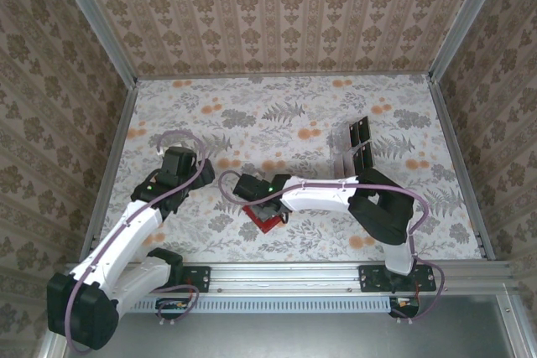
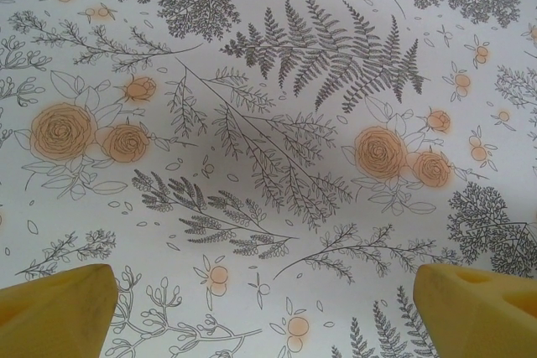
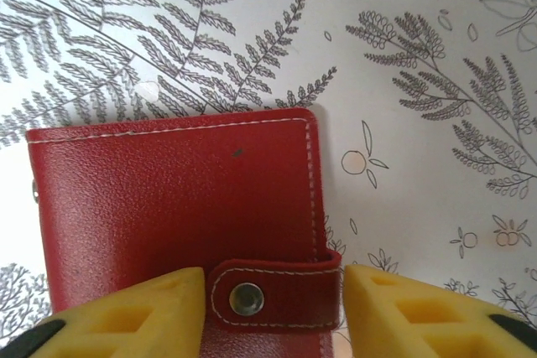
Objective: Put the credit cards into the card holder
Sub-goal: Pick up the card holder from the bottom-center of the table.
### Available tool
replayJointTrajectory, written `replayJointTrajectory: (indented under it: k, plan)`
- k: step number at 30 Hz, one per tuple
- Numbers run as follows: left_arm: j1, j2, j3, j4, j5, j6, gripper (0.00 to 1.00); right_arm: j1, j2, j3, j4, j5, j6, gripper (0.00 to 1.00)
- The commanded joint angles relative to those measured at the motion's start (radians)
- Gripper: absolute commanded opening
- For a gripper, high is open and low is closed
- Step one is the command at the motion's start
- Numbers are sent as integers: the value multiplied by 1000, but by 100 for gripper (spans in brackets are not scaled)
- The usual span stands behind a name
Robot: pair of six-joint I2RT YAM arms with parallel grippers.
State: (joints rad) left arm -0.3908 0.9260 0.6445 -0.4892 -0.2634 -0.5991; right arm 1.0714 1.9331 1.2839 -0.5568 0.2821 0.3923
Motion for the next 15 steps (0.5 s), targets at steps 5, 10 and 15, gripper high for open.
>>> replayJointTrajectory:
  k: [5,10,15]
  plan:
    - [12,-7,-13,0,22,-12,100,-23,31,-10,-26,16,6,38]
    - [12,-7,-9,0,29,-6,100,-36,16,-27,-20,-1,6,24]
    - [13,-5,-6,0,42,-3,100,-55,-27,-44,-6,-29,12,26]
